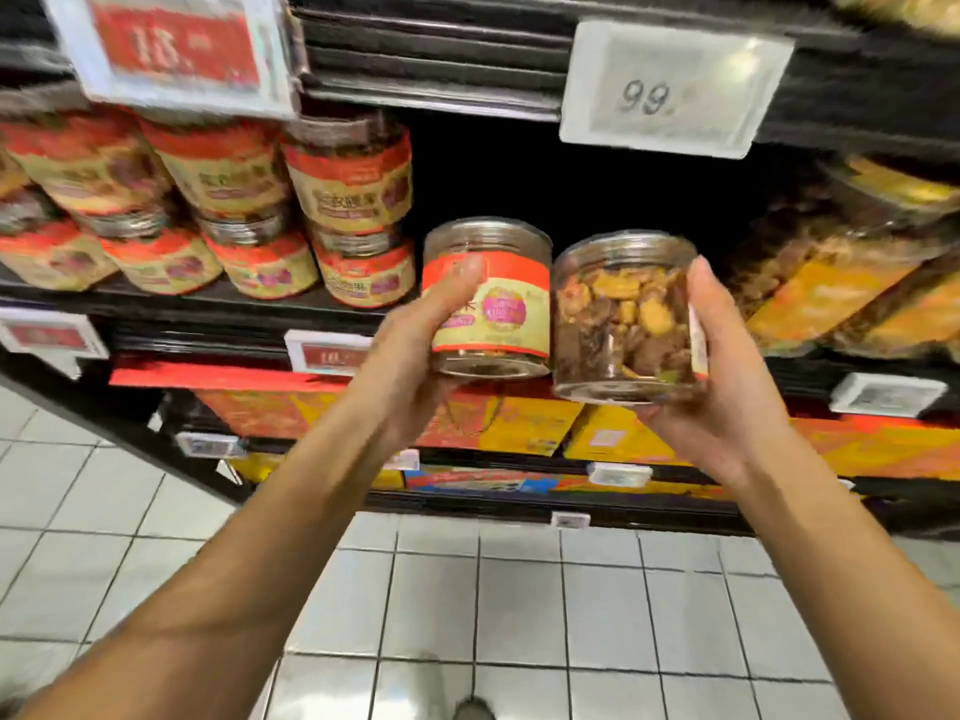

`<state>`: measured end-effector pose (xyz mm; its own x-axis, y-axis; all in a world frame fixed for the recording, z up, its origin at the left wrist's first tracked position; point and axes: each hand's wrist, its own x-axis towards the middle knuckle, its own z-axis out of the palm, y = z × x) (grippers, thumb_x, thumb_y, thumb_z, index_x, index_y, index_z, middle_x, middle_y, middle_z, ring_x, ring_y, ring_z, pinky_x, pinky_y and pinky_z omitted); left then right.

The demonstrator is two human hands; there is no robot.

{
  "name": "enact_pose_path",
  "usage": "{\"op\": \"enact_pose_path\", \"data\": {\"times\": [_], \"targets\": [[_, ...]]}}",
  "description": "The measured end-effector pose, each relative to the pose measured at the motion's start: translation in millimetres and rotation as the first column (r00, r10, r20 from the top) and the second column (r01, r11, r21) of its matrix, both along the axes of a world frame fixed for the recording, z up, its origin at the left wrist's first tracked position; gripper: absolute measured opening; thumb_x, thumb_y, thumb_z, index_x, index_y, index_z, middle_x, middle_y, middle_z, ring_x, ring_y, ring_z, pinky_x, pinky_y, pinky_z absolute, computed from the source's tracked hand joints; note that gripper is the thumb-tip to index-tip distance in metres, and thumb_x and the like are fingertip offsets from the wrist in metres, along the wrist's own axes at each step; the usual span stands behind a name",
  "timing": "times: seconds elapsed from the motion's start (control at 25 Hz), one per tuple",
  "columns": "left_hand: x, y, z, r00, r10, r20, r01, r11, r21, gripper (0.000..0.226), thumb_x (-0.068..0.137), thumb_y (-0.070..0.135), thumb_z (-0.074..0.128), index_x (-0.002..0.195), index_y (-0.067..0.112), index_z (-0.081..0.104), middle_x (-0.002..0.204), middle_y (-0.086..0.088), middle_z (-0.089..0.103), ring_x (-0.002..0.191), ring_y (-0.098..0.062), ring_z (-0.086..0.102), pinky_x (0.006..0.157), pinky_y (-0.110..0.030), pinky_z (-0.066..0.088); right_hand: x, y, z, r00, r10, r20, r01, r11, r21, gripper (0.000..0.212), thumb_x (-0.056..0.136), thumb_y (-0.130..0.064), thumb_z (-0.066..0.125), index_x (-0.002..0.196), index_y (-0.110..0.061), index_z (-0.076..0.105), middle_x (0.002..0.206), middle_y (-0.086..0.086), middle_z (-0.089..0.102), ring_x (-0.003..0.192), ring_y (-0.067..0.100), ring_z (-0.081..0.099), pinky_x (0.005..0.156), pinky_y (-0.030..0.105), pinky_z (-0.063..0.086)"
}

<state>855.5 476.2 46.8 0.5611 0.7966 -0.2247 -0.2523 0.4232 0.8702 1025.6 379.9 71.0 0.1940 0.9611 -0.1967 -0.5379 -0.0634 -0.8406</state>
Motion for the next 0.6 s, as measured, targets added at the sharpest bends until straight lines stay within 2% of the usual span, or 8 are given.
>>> {"op": "enact_pose_path", "data": {"times": [0.12,0.2,0.24,0.32,0.44,0.48,0.52,0.6], "targets": [[30,23,-6,0.979,0.201,-0.023,-0.192,0.959,0.208,0.041,0.065,0.039,0.074,0.097,0.015,0.064,0.085,0.0,0.074,0.08,-0.011,0.071,0.075,-0.027,0.056,12,4,-10,0.988,-0.111,0.107,0.103,0.991,0.081,0.04,0.079,-0.05,0.05,0.093,-0.023,0.076,0.099,-0.002,0.074,0.093,0.011,0.069,0.079,0.029,0.056],[40,37,-14,0.94,0.318,-0.123,-0.25,0.888,0.386,0.054,0.064,0.041,0.079,0.105,0.017,0.052,0.09,0.009,0.068,0.079,0.002,0.067,0.073,-0.015,0.052,17,4,-19,0.977,-0.155,0.149,0.139,0.984,0.108,0.042,0.076,-0.052,0.052,0.098,-0.022,0.073,0.104,-0.001,0.072,0.099,0.013,0.068,0.081,0.03,0.055],[41,42,-20,0.914,0.348,-0.209,-0.212,0.849,0.485,0.056,0.067,0.04,0.079,0.107,0.018,0.046,0.093,0.013,0.063,0.08,0.007,0.064,0.074,-0.011,0.05,18,4,-23,0.972,-0.172,0.161,0.155,0.982,0.112,0.043,0.074,-0.052,0.053,0.098,-0.022,0.072,0.103,-0.001,0.073,0.099,0.013,0.068,0.081,0.029,0.055],[38,51,-31,0.858,0.347,-0.378,-0.051,0.79,0.611,0.061,0.072,0.039,0.077,0.114,0.018,0.039,0.104,0.013,0.057,0.093,0.003,0.059,0.084,-0.013,0.045,19,7,-29,0.964,-0.188,0.189,0.17,0.979,0.109,0.044,0.071,-0.054,0.056,0.097,-0.022,0.072,0.098,-0.002,0.073,0.094,0.011,0.069,0.08,0.028,0.055],[24,57,-28,0.822,0.272,-0.5,0.146,0.748,0.647,0.071,0.076,0.032,0.075,0.13,0.011,0.034,0.12,0.009,0.051,0.108,0.0,0.05,0.087,0.0,0.038,13,11,-31,0.964,-0.189,0.186,0.17,0.979,0.113,0.043,0.074,-0.051,0.057,0.101,-0.02,0.069,0.101,0.001,0.072,0.098,0.015,0.068,0.088,0.033,0.054],[17,51,-24,0.815,0.269,-0.514,0.173,0.733,0.658,0.073,0.077,0.031,0.074,0.134,0.01,0.033,0.125,0.008,0.051,0.111,0.001,0.049,0.092,-0.001,0.037,9,12,-31,0.962,-0.201,0.187,0.183,0.977,0.112,0.045,0.072,-0.05,0.059,0.103,-0.019,0.068,0.101,0.002,0.073,0.098,0.017,0.068,0.087,0.033,0.054],[11,42,-22,0.811,0.3,-0.502,0.158,0.713,0.683,0.075,0.078,0.031,0.072,0.138,0.01,0.033,0.131,0.006,0.05,0.116,0.001,0.048,0.098,-0.007,0.037,5,13,-31,0.955,-0.219,0.199,0.202,0.974,0.102,0.051,0.069,-0.05,0.061,0.108,-0.016,0.065,0.102,0.003,0.072,0.097,0.017,0.069,0.084,0.032,0.055],[3,8,-17,0.843,0.401,-0.359,-0.012,0.681,0.732,0.058,0.086,0.033,0.065,0.137,0.014,0.043,0.131,0.005,0.054,0.117,-0.001,0.051,0.1,-0.019,0.041,-3,13,-31,0.937,-0.257,0.237,0.246,0.966,0.079,0.066,0.069,-0.05,0.062,0.121,-0.01,0.056,0.105,0.007,0.071,0.097,0.019,0.069,0.081,0.033,0.055]]}}
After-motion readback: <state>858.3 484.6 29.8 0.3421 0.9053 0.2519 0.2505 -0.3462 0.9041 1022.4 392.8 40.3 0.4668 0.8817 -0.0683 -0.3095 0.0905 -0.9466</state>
